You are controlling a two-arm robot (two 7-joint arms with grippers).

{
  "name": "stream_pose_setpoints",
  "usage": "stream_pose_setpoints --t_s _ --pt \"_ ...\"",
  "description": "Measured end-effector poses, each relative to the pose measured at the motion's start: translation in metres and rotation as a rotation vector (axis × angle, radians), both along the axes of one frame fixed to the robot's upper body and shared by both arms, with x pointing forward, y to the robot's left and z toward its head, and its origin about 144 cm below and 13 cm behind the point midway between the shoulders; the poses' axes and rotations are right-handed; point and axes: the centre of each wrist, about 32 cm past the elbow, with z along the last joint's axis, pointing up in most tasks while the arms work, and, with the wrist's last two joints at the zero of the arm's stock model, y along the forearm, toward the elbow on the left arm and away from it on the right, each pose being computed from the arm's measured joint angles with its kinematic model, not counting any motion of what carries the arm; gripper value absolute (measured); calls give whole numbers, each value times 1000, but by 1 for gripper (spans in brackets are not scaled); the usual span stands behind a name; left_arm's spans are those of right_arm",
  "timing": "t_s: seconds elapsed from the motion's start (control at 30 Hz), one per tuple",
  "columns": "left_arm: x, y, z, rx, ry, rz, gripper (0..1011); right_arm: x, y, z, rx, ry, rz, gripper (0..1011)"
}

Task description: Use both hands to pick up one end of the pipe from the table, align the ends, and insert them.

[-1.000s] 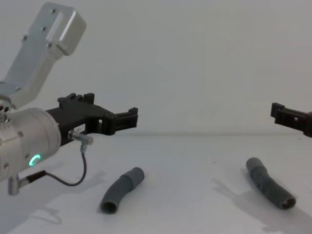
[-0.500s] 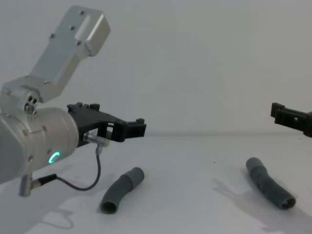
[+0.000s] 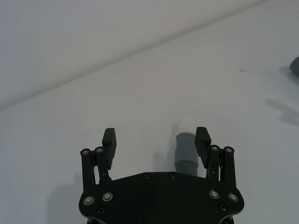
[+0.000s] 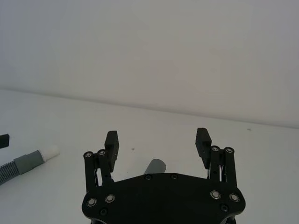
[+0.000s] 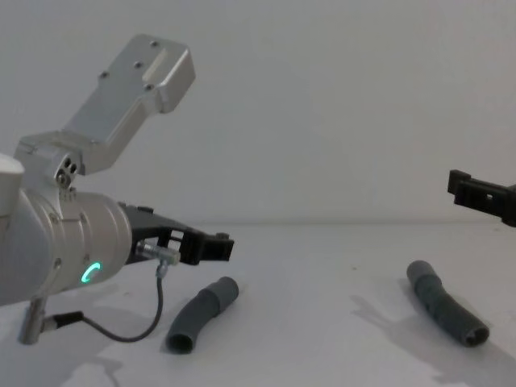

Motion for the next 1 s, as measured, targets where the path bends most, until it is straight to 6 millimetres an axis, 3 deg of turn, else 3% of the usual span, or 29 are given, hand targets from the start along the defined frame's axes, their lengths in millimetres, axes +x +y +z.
stream_pose_setpoints --t_s 0.33,1.0 --pt "3 -1 1 8 65 3 1001 0 0 0 0 0 0 1001" --pt "27 -5 2 1 138 -65 1001 0 0 0 0 0 0 1001"
